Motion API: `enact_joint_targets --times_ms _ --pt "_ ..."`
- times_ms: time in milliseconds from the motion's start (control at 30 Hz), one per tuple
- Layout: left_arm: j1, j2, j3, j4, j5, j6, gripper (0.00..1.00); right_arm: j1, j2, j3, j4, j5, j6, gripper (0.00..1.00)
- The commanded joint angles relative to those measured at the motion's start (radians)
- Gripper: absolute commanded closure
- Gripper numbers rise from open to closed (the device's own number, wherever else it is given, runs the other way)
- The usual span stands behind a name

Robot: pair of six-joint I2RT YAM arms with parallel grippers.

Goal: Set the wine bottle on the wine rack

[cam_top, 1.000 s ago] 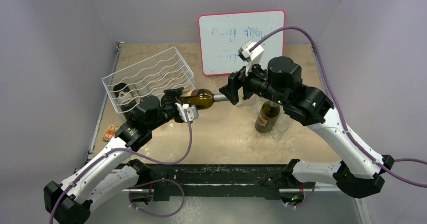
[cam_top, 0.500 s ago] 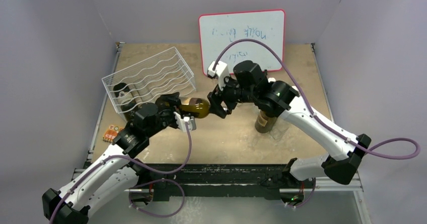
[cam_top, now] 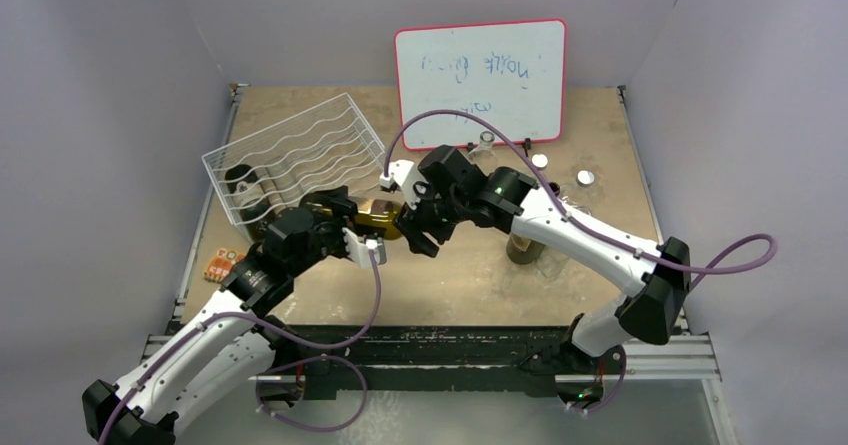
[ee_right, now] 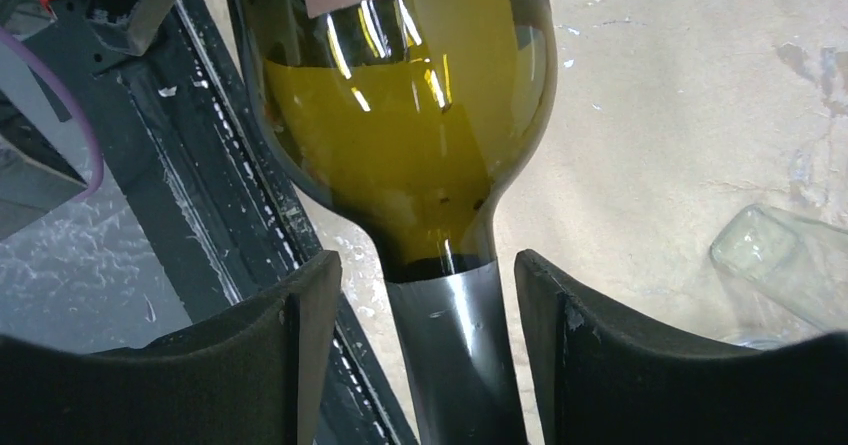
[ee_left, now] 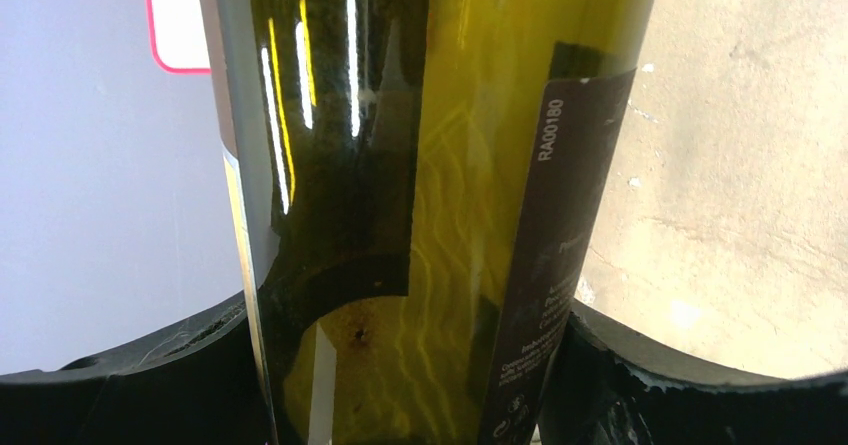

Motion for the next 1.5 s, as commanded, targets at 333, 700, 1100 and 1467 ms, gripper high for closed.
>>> enact_joint_targets --times_ms 333,700,1100,1467 --pt "-0.002 -0.044 0.004 0.155 0.01 0.052 1.0 0.004 0.058 0.069 0.04 -0.117 -0.062 0.71" --pt "0.0 -0.055 0.004 0.186 0.033 -0.009 1.0 0.005 0.09 0.027 0.032 -0.116 -0.049 0.48" --pt "0.001 -0.074 -0.005 0.221 0.023 -0.081 0.99 0.005 0.064 0.015 0.029 -0.083 -0.025 1.0" --pt "0.001 -0.043 -0.009 0.209 0.054 -0.083 0.07 0.003 -0.087 -0.018 0.22 0.108 0.128 1.0"
